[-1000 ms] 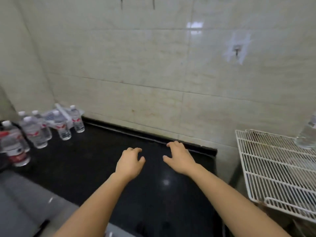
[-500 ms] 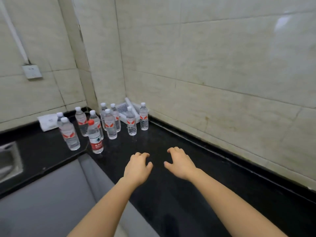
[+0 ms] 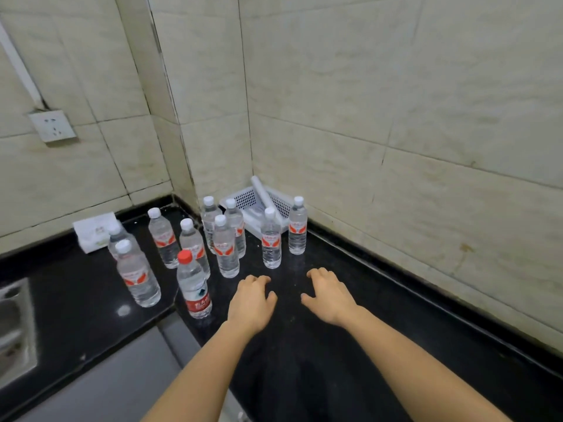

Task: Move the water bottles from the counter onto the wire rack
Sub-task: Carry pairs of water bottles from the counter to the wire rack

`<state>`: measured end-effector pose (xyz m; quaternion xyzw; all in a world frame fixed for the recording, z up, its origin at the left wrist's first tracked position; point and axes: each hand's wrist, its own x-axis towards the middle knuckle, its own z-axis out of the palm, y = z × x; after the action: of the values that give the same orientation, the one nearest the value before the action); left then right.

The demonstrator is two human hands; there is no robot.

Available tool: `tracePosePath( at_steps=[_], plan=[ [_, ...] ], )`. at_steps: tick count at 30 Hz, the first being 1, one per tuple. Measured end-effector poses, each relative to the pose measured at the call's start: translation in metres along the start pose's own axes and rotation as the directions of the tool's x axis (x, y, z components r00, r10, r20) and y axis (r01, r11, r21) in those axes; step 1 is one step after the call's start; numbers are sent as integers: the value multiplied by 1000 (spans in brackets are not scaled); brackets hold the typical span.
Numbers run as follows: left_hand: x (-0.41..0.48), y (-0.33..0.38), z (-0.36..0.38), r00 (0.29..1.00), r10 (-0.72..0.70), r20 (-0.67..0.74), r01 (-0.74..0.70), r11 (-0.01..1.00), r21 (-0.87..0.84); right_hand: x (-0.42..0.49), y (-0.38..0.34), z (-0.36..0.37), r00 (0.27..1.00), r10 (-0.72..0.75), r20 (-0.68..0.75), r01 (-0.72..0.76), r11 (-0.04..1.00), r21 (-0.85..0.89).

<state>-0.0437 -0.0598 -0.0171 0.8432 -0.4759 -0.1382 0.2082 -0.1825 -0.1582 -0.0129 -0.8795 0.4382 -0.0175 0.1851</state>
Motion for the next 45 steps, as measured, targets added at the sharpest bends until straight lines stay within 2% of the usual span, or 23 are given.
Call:
tracePosePath(
  at_steps=[8,14,21,25,30,34,42,45],
  plan=[
    [132,-31,-4,990,140,1,-140,990,-16,119,-16,0,987,154,-46,-155,988,-10],
    [222,-38,-6,974,218,-65,-222,973,-66,205,-16,-10,971,217,-99,-219,976,-14],
    [273,-44,-3,930,368,15,-368,930,-2,275,-15,-25,935,270,-231,-291,955,-58],
    [285,-41,-2,903,430,12,-430,901,47,298,-14,-31,933,287,-215,-313,945,-97],
    [281,-37,-2,908,418,37,-420,906,60,291,-11,-19,927,256,-273,-301,943,-139],
    [268,-27,-5,894,446,52,-448,890,77,261,-13,-3,910,274,-312,-301,953,-41],
    [236,-25,-5,826,564,13,-562,821,101,188,-3,1,909,310,-280,-266,946,184],
    [215,-14,-11,806,592,15,-592,805,41,148,5,-7,927,293,-236,-260,952,161]
  ],
)
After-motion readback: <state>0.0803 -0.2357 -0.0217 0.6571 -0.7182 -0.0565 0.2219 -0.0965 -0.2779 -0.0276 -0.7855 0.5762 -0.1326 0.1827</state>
